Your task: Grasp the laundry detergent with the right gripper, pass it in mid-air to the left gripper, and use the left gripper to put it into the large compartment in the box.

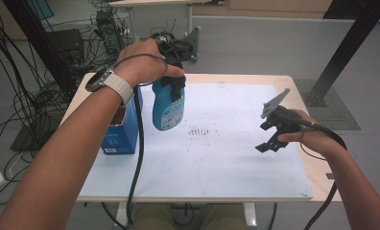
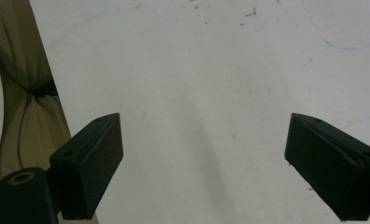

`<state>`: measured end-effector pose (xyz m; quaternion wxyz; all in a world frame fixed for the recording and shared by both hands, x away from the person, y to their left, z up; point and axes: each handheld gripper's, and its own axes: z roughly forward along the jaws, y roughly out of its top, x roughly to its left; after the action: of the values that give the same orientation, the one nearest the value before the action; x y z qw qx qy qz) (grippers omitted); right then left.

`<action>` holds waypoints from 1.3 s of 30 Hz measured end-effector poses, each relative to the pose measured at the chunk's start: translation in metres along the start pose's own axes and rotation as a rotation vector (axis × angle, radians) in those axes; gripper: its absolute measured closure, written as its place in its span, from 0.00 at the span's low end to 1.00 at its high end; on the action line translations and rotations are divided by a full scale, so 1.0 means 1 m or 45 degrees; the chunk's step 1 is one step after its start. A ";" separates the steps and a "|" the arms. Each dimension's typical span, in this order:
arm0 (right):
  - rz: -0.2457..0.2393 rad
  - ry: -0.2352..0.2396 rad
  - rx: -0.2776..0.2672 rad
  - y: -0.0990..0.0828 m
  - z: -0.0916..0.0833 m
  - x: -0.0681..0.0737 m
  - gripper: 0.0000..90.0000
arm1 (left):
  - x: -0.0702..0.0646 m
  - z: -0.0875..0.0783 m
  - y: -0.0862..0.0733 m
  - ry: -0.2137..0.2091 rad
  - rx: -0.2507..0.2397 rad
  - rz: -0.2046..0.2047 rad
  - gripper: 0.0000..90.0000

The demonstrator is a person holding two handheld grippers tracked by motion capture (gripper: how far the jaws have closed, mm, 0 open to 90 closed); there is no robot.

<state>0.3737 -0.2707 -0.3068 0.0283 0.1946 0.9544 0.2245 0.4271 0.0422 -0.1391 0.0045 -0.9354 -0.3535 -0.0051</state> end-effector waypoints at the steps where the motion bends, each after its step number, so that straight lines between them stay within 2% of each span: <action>1: 0.000 0.000 0.000 0.000 0.000 0.000 0.13 | 0.000 0.000 0.000 0.000 0.000 0.000 0.45; 4: 0.010 -0.002 0.004 -0.002 0.001 -0.002 0.13 | 0.003 -0.004 0.000 0.007 0.009 -0.043 0.45; 5: 0.011 -0.002 0.006 -0.002 0.002 -0.003 0.13 | 0.006 -0.008 0.001 0.013 0.006 -0.087 0.45; 9: 0.008 -0.006 0.005 -0.001 0.002 -0.004 0.13 | 0.009 -0.014 0.002 0.020 0.006 -0.125 0.45; 10: 0.005 -0.008 0.008 -0.001 0.002 -0.004 0.13 | 0.011 -0.018 0.002 0.023 0.008 -0.150 0.45; 21: 0.012 -0.019 0.023 -0.002 0.001 -0.009 0.13 | 0.023 -0.034 -0.001 0.027 0.020 -0.245 0.45; 24: 0.008 -0.020 0.027 -0.001 -0.001 -0.009 0.13 | 0.027 -0.037 -0.003 0.012 0.022 -0.292 0.45; 28: -0.002 -0.031 0.044 0.000 -0.003 -0.010 0.13 | 0.031 -0.041 -0.006 0.013 0.043 -0.317 0.45; 31: -0.002 -0.039 0.045 0.000 -0.005 -0.011 0.13 | 0.035 -0.045 -0.009 0.015 0.035 -0.358 0.45; 34: 0.000 -0.046 0.043 0.000 -0.007 -0.012 0.13 | 0.038 -0.049 -0.012 0.018 0.038 -0.378 0.45; 39: 0.000 -0.044 0.049 -0.001 -0.006 -0.014 0.13 | 0.043 -0.054 -0.017 -0.003 0.025 -0.430 0.45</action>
<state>0.3856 -0.2789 -0.3025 0.0412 0.1990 0.9579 0.2028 0.4483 0.0826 -0.0846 0.0124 -0.8626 -0.5057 -0.0015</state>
